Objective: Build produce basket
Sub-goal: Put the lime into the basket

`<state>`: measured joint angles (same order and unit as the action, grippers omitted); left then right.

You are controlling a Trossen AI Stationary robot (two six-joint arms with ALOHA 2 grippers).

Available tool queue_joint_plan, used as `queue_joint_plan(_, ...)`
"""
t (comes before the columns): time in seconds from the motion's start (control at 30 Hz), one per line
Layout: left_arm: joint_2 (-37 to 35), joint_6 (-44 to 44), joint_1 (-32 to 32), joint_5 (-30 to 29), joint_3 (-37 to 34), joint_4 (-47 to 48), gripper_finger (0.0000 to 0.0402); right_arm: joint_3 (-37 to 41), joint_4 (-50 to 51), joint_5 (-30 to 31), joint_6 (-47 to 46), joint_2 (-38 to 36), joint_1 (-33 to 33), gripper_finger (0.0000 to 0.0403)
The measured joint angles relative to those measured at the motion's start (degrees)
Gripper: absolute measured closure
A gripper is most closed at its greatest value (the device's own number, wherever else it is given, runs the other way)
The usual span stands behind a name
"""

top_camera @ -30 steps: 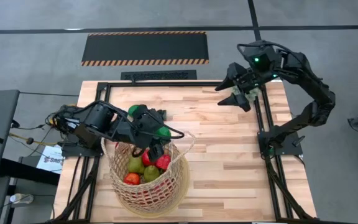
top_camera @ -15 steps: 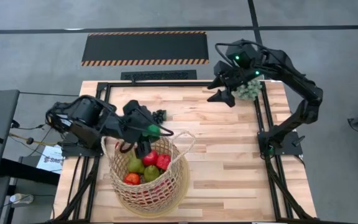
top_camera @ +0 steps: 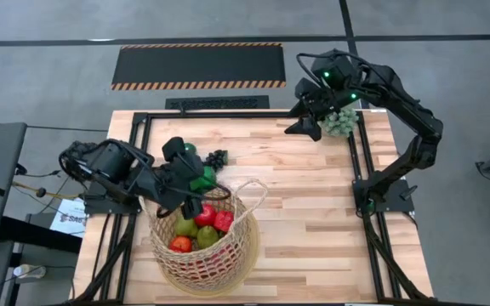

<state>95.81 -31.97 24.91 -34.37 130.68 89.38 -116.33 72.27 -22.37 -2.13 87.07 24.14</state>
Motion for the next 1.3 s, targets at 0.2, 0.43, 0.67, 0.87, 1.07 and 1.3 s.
queue_joint_plan(0.2,0.07,-1.06,2.36,-3.14,-1.91,-0.54,0.0151,0.00,-0.61,-0.03,-0.93,0.32,-0.02,0.0076)
queue_joint_plan(0.43,0.04,-3.27,4.91,-6.96,-2.55,-0.54,0.0151,0.00,-0.91,-0.02,-1.35,0.31,0.39,0.0076)
queue_joint_plan(0.67,0.05,-3.87,5.83,-8.54,-2.55,-0.50,0.0151,0.00,-0.94,-0.02,-1.48,0.31,0.39,0.0076)
queue_joint_plan(0.87,0.07,-3.66,5.91,-8.57,-2.55,-0.30,0.0151,0.00,-1.69,-0.02,-1.53,0.31,0.39,0.0076)
queue_joint_plan(1.07,-0.22,-2.64,5.90,-9.60,-2.55,0.05,0.0151,0.00,-2.09,0.00,-2.38,0.31,0.39,0.0076)
queue_joint_plan(1.3,-1.17,-1.51,5.91,-10.02,-2.55,0.51,0.0151,0.00,-2.27,0.04,-2.40,0.31,0.39,0.0076)
